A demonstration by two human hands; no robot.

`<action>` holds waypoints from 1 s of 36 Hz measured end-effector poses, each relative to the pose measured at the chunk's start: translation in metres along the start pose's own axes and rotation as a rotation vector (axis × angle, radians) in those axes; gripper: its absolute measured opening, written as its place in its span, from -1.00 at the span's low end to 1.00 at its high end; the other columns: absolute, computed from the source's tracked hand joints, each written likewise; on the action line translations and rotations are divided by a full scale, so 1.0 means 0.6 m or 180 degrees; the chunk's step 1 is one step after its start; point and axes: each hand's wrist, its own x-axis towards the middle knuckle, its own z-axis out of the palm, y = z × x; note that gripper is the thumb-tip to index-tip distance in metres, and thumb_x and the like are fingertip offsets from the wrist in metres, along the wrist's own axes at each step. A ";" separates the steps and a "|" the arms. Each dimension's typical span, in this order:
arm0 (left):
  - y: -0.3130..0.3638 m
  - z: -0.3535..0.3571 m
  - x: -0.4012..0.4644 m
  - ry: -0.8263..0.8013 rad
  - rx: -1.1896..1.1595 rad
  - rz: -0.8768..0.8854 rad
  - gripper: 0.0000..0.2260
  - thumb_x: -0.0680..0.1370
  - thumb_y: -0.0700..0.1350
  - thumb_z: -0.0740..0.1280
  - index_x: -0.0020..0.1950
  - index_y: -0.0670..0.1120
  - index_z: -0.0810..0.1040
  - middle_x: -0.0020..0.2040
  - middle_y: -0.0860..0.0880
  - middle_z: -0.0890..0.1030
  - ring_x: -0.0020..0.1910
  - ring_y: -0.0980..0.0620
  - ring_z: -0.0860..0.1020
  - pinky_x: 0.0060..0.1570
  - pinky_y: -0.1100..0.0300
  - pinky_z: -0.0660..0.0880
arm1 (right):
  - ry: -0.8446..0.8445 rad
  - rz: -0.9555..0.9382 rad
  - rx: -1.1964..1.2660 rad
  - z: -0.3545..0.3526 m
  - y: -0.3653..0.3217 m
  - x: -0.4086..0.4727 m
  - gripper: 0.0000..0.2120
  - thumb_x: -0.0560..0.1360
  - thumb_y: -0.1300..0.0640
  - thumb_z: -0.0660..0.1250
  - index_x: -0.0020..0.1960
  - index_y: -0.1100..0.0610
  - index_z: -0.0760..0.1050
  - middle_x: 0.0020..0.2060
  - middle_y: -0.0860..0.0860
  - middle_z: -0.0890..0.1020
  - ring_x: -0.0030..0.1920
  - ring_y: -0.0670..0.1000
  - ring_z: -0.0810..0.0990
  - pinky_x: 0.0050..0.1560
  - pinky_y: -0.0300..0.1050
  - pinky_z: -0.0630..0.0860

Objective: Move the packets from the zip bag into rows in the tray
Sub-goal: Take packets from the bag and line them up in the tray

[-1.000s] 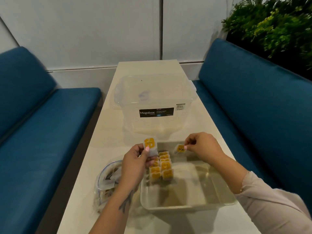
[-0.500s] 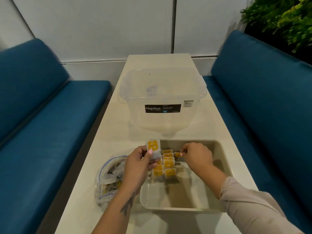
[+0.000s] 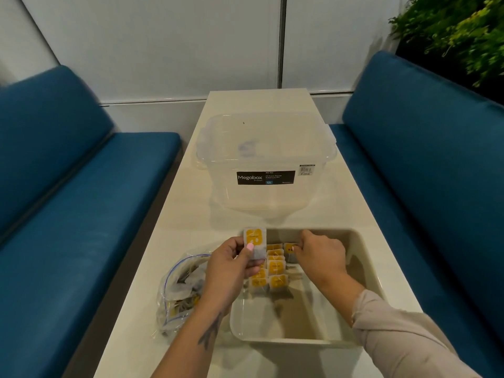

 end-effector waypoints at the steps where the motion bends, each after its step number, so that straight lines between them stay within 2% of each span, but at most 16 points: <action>1: 0.001 0.000 0.000 -0.0010 0.0015 -0.0016 -0.89 0.60 -0.18 0.24 0.01 -0.15 0.56 -0.11 -0.16 0.68 -0.19 0.01 0.67 -0.24 0.25 0.59 | 0.0017 -0.0019 -0.0008 -0.001 0.000 0.000 -0.80 0.59 -0.02 0.11 0.04 0.07 0.43 -0.07 0.03 0.65 -0.03 0.12 0.61 -0.16 -0.07 0.28; 11: 0.009 0.008 0.000 -0.0060 -0.0022 -0.0096 -0.88 0.60 -0.18 0.24 0.03 -0.17 0.55 -0.11 -0.16 0.67 -0.21 -0.01 0.66 -0.33 0.24 0.58 | -0.0049 0.0033 0.0070 -0.006 0.011 -0.004 -0.79 0.54 -0.09 0.18 -0.06 0.04 0.45 -0.09 0.02 0.65 -0.05 0.10 0.60 -0.18 -0.12 0.33; 14: 0.010 0.012 0.002 -0.0052 -0.0001 -0.0116 -0.89 0.60 -0.18 0.25 0.01 -0.15 0.56 -0.09 -0.17 0.67 -0.22 0.00 0.66 -0.34 0.23 0.58 | -0.0055 0.0083 0.0167 -0.010 0.013 -0.009 -0.82 0.52 -0.05 0.20 -0.05 0.04 0.46 -0.09 0.01 0.64 -0.05 0.11 0.60 -0.16 -0.12 0.39; 18: 0.011 0.016 0.005 -0.0053 0.0066 -0.0134 -0.88 0.60 -0.17 0.24 0.00 -0.13 0.57 -0.08 -0.17 0.67 -0.21 0.00 0.67 -0.33 0.21 0.58 | 0.0019 0.0097 0.0268 -0.013 0.017 -0.010 -0.88 0.50 -0.01 0.20 -0.13 0.03 0.39 -0.13 0.01 0.64 -0.10 0.10 0.60 -0.20 -0.12 0.39; 24: 0.012 0.022 0.008 -0.0072 0.0154 -0.0119 -0.89 0.60 -0.16 0.25 0.02 -0.11 0.57 -0.10 -0.13 0.67 -0.21 0.02 0.67 -0.33 0.22 0.58 | 0.0066 0.0130 0.0343 -0.015 0.020 -0.011 -0.87 0.48 -0.02 0.23 -0.18 0.00 0.35 -0.18 -0.01 0.63 -0.23 0.07 0.52 -0.28 -0.16 0.35; 28: 0.011 0.027 0.012 -0.0059 0.0255 -0.0036 -0.88 0.59 -0.17 0.26 -0.06 -0.01 0.57 -0.14 -0.05 0.68 -0.24 0.03 0.66 -0.35 0.19 0.57 | -0.0001 0.0281 0.0498 -0.023 0.018 -0.015 -0.84 0.45 -0.06 0.28 -0.18 -0.01 0.37 -0.16 -0.02 0.63 -0.14 0.08 0.57 -0.26 -0.16 0.36; 32: 0.006 0.033 0.020 -0.0066 0.0413 -0.0035 -0.93 0.59 -0.17 0.27 0.00 -0.08 0.54 -0.09 -0.09 0.67 -0.24 0.01 0.67 -0.41 0.19 0.54 | -0.0090 0.0348 0.0688 -0.028 0.018 -0.017 -0.86 0.43 -0.06 0.32 -0.16 -0.02 0.41 -0.14 -0.03 0.63 -0.10 0.09 0.57 -0.26 -0.16 0.36; 36: 0.005 0.038 0.028 -0.0066 0.0657 0.0053 -0.96 0.58 -0.16 0.28 -0.02 -0.07 0.52 -0.08 -0.09 0.66 -0.23 0.03 0.67 -0.43 0.21 0.53 | -0.0051 0.0314 0.1039 -0.026 0.017 -0.013 -0.91 0.45 -0.03 0.32 -0.07 -0.05 0.48 -0.13 -0.06 0.64 -0.07 0.06 0.58 -0.22 -0.16 0.45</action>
